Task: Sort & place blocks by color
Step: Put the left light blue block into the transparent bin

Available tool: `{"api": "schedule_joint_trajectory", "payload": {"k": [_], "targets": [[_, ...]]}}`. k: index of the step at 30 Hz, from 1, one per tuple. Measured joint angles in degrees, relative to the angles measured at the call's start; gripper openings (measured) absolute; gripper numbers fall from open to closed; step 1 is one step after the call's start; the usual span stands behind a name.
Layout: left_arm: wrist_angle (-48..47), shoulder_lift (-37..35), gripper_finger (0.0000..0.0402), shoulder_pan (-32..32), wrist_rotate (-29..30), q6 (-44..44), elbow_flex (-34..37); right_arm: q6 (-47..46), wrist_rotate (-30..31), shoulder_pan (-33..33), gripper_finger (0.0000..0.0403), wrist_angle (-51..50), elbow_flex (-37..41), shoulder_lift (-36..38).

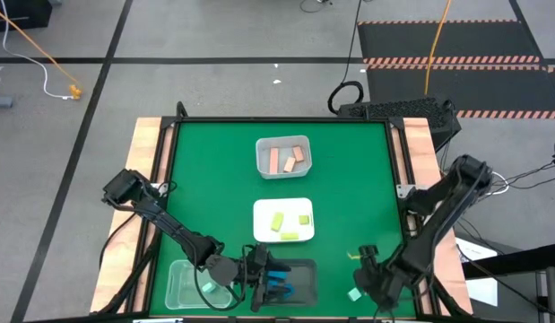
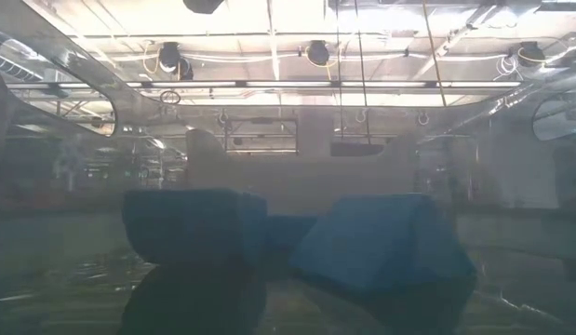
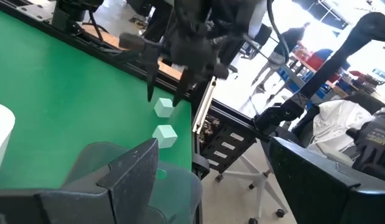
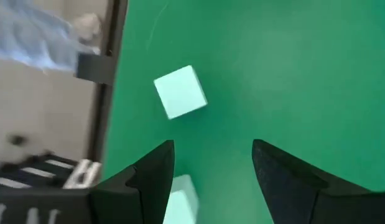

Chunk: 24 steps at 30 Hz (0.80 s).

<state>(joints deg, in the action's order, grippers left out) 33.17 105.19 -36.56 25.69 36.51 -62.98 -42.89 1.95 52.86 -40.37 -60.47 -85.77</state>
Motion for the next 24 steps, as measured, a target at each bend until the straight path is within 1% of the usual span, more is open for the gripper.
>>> {"api": "schedule_joint_trajectory", "payload": {"k": [3, 6, 13, 19, 24], "targets": [[0.0, 0.0, 0.0305, 0.0, 0.0, 0.0, 0.0, 4.0, 2.7, 0.9, 0.0205, 0.4, -0.6, -3.2], [0.0, 0.0, 0.0305, 0.0, 0.0, 0.0, 0.0, 7.7, 5.3, 1.3, 0.0205, 3.6, -0.7, -5.1], [0.0, 0.0, 0.0305, 0.0, 0.0, 0.2, 0.0, 13.8, 5.5, 1.6, 0.0205, 13.2, -0.8, -9.0], [-0.1, 0.0, 0.0305, 0.0, 0.0, 0.2, 0.0, 16.6, 6.7, 1.6, 0.0205, 12.2, -0.8, -12.1], [-0.4, 0.0, 0.0305, 0.0, 0.0, 0.3, 0.0, 16.1, 7.0, 1.6, 0.0205, 12.4, -0.8, -14.6]]}}
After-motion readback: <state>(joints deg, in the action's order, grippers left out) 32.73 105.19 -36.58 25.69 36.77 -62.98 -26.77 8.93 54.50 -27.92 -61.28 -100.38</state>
